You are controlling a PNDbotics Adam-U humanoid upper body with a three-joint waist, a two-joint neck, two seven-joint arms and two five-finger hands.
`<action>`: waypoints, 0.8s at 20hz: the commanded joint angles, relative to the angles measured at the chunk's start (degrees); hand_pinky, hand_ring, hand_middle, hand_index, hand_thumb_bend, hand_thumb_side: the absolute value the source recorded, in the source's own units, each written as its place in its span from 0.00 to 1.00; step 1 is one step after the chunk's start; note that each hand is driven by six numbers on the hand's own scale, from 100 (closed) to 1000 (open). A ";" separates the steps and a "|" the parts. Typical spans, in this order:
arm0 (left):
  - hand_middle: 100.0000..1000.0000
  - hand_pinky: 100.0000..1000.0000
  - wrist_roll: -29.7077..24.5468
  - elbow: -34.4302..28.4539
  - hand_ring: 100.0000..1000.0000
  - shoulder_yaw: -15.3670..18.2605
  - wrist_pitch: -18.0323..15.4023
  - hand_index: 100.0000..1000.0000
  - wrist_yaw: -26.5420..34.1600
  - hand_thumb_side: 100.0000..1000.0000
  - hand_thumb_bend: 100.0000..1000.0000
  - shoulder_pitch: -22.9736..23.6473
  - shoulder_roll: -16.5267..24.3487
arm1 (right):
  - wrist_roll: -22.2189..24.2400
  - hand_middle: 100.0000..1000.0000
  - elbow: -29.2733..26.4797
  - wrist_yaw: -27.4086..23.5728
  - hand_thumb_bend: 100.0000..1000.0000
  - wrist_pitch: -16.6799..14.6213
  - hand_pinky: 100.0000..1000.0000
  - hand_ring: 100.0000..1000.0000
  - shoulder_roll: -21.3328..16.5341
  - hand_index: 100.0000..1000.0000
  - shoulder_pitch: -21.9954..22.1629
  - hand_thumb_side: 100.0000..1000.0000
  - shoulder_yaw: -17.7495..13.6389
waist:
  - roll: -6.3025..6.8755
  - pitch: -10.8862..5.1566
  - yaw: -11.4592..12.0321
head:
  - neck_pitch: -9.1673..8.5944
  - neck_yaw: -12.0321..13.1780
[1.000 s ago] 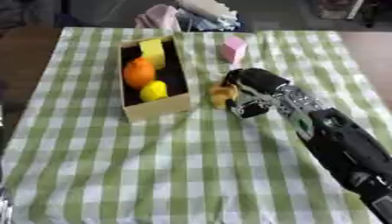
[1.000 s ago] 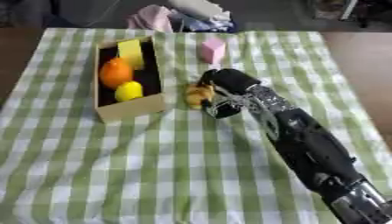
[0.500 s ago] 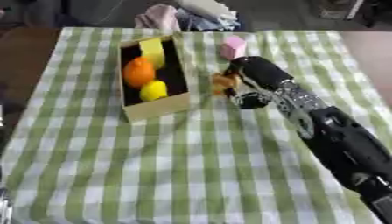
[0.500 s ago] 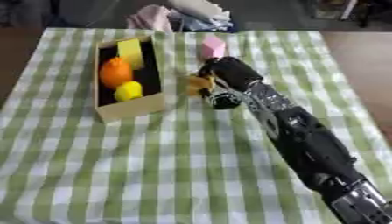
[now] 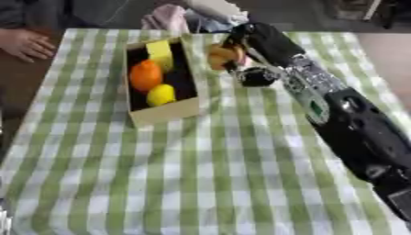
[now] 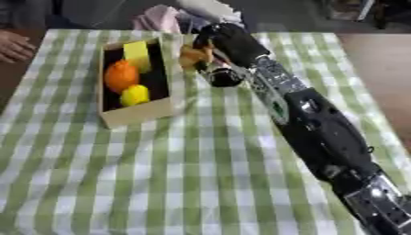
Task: Pick up objects on the table and place them in the box.
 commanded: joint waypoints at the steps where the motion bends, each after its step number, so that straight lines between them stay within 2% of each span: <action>1: 0.68 0.69 0.34 -1.11 0.50 0.36 -0.07 0.82 0.12 0.75 0.24 -0.60 0.63 | 1.46 0.42 -0.09 -0.50 0.00 -0.34 0.71 0.48 1.11 0.07 -3.44 0.06 0.04 | 0.84 -0.85 0.30 | -0.31 -0.52; 6: 0.67 0.69 1.42 -1.40 0.50 0.32 -0.30 0.81 0.79 0.74 0.25 -0.98 0.58 | 2.61 0.42 5.40 -0.26 0.00 -1.03 0.71 0.48 5.26 0.07 -7.34 0.06 -0.26 | 1.03 -0.75 1.07 | -0.82 -1.36; 10: 0.67 0.69 1.72 -1.43 0.50 0.28 -0.36 0.81 0.98 0.74 0.25 -1.05 0.60 | 2.13 0.42 7.37 0.61 0.00 -1.88 0.71 0.48 6.19 0.07 -8.06 0.06 -0.60 | 1.07 -0.72 1.17 | -0.90 -1.45; 11: 0.67 0.69 1.82 -1.52 0.49 0.26 -0.42 0.81 1.06 0.74 0.25 -1.18 0.64 | 2.33 0.45 7.98 1.00 0.00 -2.26 0.73 0.51 6.70 0.08 -8.41 0.11 -0.17 | 0.95 -0.73 1.59 | -0.93 -2.09; 14: 0.67 0.69 2.12 -1.61 0.49 0.21 -0.46 0.81 1.30 0.73 0.26 -1.26 0.73 | 4.45 0.48 11.57 3.12 0.00 -4.53 0.75 0.55 10.18 0.10 -9.28 0.14 2.10 | 0.80 -0.90 1.95 | -0.88 -2.58; 16: 0.67 0.69 2.25 -1.59 0.49 0.25 -0.45 0.81 1.35 0.73 0.26 -1.24 0.79 | 6.25 0.50 13.32 4.87 0.00 -6.25 0.76 0.57 11.93 0.11 -9.66 0.15 2.29 | 0.75 -1.02 1.94 | -0.90 -2.68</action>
